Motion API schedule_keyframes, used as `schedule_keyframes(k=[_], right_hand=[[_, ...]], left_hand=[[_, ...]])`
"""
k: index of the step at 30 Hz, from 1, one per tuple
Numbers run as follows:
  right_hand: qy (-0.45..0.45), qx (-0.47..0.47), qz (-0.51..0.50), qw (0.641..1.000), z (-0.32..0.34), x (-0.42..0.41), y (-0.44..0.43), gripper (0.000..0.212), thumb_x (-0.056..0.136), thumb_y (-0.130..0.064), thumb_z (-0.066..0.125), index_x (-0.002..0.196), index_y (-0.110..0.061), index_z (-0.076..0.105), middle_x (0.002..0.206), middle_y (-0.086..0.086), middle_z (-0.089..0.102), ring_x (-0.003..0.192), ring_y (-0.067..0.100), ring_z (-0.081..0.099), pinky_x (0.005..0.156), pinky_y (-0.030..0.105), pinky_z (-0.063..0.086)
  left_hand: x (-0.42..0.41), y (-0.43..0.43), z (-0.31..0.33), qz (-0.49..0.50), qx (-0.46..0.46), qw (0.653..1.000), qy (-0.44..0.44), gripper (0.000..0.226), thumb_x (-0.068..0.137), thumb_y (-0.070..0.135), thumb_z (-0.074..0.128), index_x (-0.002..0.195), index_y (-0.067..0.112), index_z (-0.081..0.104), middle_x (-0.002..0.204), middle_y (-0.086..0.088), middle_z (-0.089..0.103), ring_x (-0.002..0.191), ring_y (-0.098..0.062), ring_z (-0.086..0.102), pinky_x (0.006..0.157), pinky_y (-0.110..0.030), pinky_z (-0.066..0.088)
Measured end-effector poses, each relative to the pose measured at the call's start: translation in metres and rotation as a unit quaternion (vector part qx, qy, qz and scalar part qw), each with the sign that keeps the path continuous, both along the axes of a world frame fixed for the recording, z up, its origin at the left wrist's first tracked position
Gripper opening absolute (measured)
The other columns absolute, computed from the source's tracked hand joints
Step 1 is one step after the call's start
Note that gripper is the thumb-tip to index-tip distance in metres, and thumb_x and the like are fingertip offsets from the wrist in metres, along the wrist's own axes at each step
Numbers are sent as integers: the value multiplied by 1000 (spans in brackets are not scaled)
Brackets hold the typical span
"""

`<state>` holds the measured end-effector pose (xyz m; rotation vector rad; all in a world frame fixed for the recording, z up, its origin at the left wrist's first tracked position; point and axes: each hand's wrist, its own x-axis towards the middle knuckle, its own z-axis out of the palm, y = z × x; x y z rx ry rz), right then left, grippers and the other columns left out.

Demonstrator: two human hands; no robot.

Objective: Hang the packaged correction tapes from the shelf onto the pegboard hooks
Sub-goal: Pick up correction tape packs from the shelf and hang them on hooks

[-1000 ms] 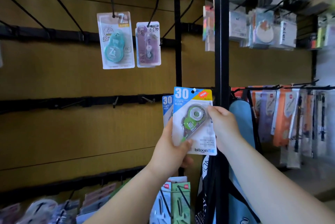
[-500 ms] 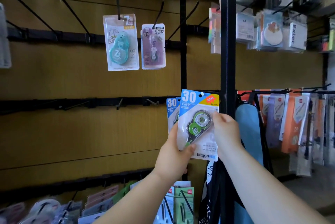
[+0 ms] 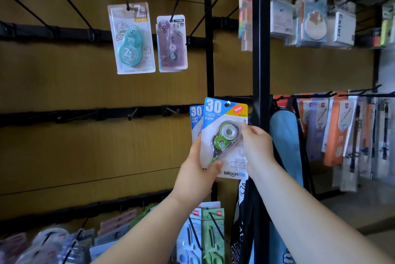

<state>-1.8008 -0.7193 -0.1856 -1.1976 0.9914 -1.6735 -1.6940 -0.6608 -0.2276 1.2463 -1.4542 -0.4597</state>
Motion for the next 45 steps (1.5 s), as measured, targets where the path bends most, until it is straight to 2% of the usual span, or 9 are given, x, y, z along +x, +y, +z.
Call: schedule_keyframes(k=[8,15,20,25,29,33,37,41,45], right_hand=[[-7,1,-4,1000,-1,19,-24,16,94,-16,44,94,-10,58,64,-2,47,56,11,38,58,27,34],[-4,-21,-41,999,-3,43,-67,28,92,-10,43,109,2,61,89,9,54,83,21,46,73,27,35],[3,-34,-48,998,-6,49,-88,27,91,-12,46,108,0,62,91,9,57,85,21,51,75,28,39],[5,-45,-69,997,-15,50,-92,26,91,-17,47,109,-2,58,95,8,56,86,19,49,77,28,38],[51,-66,-88,993,-35,55,-79,37,90,-20,51,124,-7,48,122,12,56,109,25,53,98,39,43],[136,-79,-116,981,-44,47,-58,45,90,-19,51,133,-8,41,137,15,44,126,29,41,105,36,32],[165,-117,-104,974,-60,36,-28,32,90,-15,51,119,-3,52,123,17,54,116,31,48,102,36,38],[192,-118,-4,974,-100,28,29,11,91,-10,48,90,-14,58,87,7,59,85,20,54,60,8,40],[254,-50,135,956,-167,33,81,29,89,-9,49,68,-28,52,70,-6,59,69,11,54,72,25,43]], left_hand=[[6,-28,-6,0,34,999,27,65,91,15,48,143,35,14,87,11,54,50,-11,48,40,-16,45],[14,-77,-13,31,48,997,61,68,90,16,47,143,37,10,85,16,54,76,-21,54,75,-40,52],[10,-97,-20,45,57,994,76,67,92,17,44,143,34,4,79,12,51,78,-24,55,83,-44,51],[9,-106,-31,56,69,992,91,59,92,16,43,141,33,14,84,4,56,77,-30,56,83,-45,52],[12,-97,-41,75,92,990,80,61,94,20,42,145,25,9,91,-3,57,95,-34,61,87,-43,51],[20,-70,-51,93,96,989,64,52,95,19,41,142,22,20,69,7,49,75,-24,56,75,-35,48],[28,-6,-81,38,71,993,87,20,95,16,40,112,22,51,74,7,54,55,-4,53,60,-21,45],[37,78,-144,23,120,985,123,29,93,8,44,74,25,57,50,8,59,43,3,50,51,-11,43],[56,130,-239,66,238,963,111,31,92,5,45,68,21,56,42,12,59,40,3,49,49,-12,41]])
